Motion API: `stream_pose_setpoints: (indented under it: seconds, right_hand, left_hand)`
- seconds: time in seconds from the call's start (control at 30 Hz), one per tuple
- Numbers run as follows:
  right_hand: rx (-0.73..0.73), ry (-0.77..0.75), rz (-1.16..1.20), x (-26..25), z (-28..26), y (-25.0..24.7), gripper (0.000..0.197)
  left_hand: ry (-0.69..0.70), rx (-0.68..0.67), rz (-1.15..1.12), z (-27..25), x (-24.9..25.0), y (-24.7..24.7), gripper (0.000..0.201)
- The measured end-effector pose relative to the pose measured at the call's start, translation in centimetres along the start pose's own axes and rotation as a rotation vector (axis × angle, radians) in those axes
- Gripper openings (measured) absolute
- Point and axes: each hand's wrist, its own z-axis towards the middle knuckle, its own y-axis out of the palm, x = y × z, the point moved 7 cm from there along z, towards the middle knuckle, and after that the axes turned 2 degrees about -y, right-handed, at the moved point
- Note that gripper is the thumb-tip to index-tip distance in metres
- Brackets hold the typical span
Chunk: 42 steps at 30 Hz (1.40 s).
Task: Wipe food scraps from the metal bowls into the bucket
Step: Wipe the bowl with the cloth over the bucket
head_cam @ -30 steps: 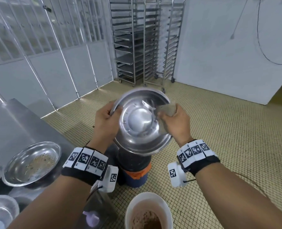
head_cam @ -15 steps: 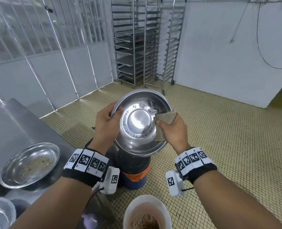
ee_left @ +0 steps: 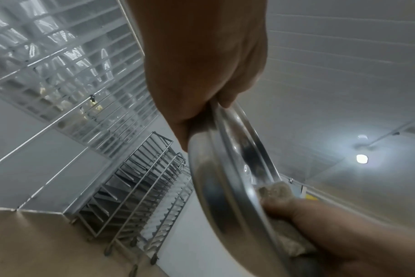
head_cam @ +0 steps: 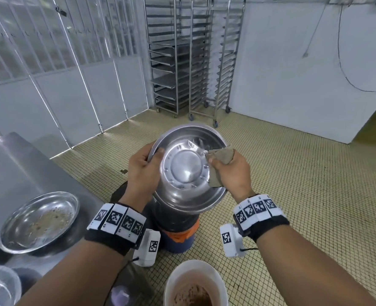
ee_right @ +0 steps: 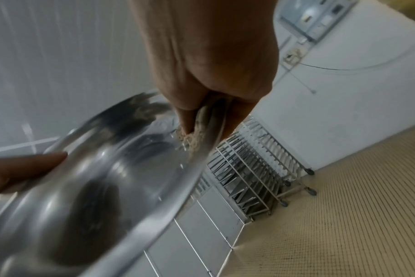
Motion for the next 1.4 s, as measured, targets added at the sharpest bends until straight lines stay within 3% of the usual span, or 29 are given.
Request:
stream_pose_setpoints:
  seconds: [0.1, 0.17, 0.3, 0.43, 0.63, 0.9, 1.03, 1.1, 1.17, 1.3, 1.4]
  right_hand:
    - [0.006, -0.005, -0.034, 0.2, 0.2, -0.4, 0.029]
    - [-0.004, -0.031, -0.096, 0.1, 0.4, -0.9, 0.027]
    - [-0.132, -0.230, -0.292, -1.8, -0.2, -0.1, 0.017]
    - [-0.106, -0.318, -0.330, -2.9, -0.8, 0.2, 0.015]
    - [0.020, -0.126, -0.048, -0.9, -2.8, 0.0, 0.013]
    - [-0.055, -0.398, -0.379, -5.5, -2.7, 0.4, 0.016]
    - [0.035, -0.206, -0.094, -3.8, -3.4, -0.4, 0.022]
    - [0.068, -0.110, -0.017, -2.2, -4.1, -0.2, 0.018]
    - [0.075, -0.137, -0.097, -2.1, -4.0, -0.5, 0.021]
    - [0.001, -0.346, -0.373, -4.7, -2.9, -0.6, 0.021]
    - [0.064, -0.314, -0.295, -4.8, -3.0, -1.4, 0.018]
  left_hand:
    - [0.002, -0.052, 0.114, 0.0, 0.2, -0.2, 0.026]
    - [0.015, -0.156, 0.218, 0.4, 0.8, -0.2, 0.022]
    - [0.044, -0.378, 0.409, -0.3, 1.8, 0.8, 0.019]
    - [-0.061, -0.274, 0.240, -1.9, 1.6, 0.4, 0.023]
    - [-0.101, -0.059, 0.079, -2.9, 0.0, -1.4, 0.023]
    - [0.020, -0.228, 0.189, -4.0, 2.8, -0.8, 0.028]
    - [-0.011, -0.014, 0.069, -3.3, 2.1, -2.2, 0.021]
    - [-0.022, 0.013, 0.039, -3.4, 1.5, -2.3, 0.022]
    - [-0.025, -0.039, 0.086, -3.9, 1.3, -1.8, 0.024]
    - [-0.018, -0.206, 0.205, -4.5, 2.3, -0.2, 0.024]
    - [-0.008, -0.167, 0.150, -4.1, 2.8, -0.4, 0.023]
